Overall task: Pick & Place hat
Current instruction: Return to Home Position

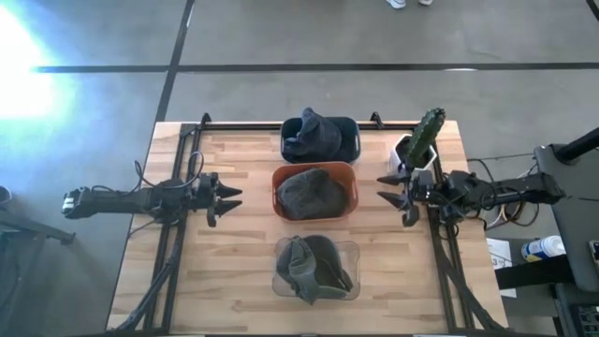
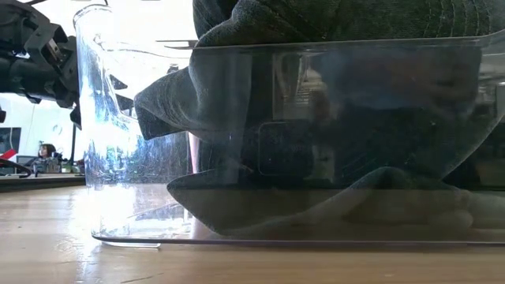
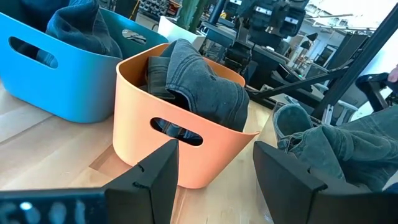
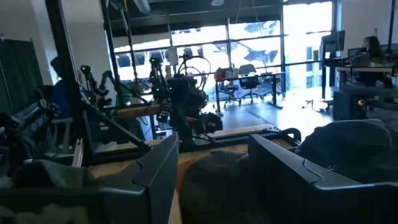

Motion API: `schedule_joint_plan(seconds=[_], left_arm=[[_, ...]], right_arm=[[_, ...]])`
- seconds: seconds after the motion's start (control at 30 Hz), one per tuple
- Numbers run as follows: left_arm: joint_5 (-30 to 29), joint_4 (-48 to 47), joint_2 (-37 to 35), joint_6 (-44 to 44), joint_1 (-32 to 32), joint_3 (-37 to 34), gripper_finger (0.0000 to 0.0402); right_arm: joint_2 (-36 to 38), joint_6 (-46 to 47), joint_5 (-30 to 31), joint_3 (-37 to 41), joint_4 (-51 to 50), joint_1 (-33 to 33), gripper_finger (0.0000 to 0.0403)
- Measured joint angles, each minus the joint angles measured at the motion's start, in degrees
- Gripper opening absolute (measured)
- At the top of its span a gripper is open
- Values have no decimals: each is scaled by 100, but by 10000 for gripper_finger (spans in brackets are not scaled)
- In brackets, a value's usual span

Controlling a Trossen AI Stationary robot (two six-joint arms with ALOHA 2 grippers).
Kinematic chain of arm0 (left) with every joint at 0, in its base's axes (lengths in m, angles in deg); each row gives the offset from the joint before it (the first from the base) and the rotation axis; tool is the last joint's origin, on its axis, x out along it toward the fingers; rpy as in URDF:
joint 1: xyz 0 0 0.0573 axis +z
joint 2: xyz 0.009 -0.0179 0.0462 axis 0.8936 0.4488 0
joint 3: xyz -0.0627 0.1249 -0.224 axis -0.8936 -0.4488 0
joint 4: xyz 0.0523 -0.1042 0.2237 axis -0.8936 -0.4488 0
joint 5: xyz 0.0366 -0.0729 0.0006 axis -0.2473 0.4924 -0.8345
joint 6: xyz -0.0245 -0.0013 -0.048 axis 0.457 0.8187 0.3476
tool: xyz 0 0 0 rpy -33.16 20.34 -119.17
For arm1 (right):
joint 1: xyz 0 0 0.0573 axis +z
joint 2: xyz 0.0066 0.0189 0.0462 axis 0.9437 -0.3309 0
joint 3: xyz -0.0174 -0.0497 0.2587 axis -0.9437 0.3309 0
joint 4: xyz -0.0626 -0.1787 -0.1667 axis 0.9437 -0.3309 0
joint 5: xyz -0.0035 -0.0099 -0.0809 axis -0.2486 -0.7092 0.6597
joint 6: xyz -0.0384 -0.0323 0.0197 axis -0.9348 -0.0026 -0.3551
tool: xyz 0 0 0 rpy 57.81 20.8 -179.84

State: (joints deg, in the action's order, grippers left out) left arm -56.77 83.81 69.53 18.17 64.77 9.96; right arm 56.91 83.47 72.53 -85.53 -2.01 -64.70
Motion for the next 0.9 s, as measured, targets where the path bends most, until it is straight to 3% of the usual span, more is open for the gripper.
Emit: schedule_joint_plan(seconds=[0.4, 0.53, 0.9], left_arm=[[4, 2, 0, 0, 0, 0, 200], [9, 2, 0, 0, -2, 0, 200], [9, 3, 2, 0, -2, 0, 200]], right_arm=[[1686, 74, -15, 1100, -141, 2, 189], [2098, 337, -61, 1110, -1003, 2, 190], [1938, -223, -474, 1110, -1333, 2, 189]])
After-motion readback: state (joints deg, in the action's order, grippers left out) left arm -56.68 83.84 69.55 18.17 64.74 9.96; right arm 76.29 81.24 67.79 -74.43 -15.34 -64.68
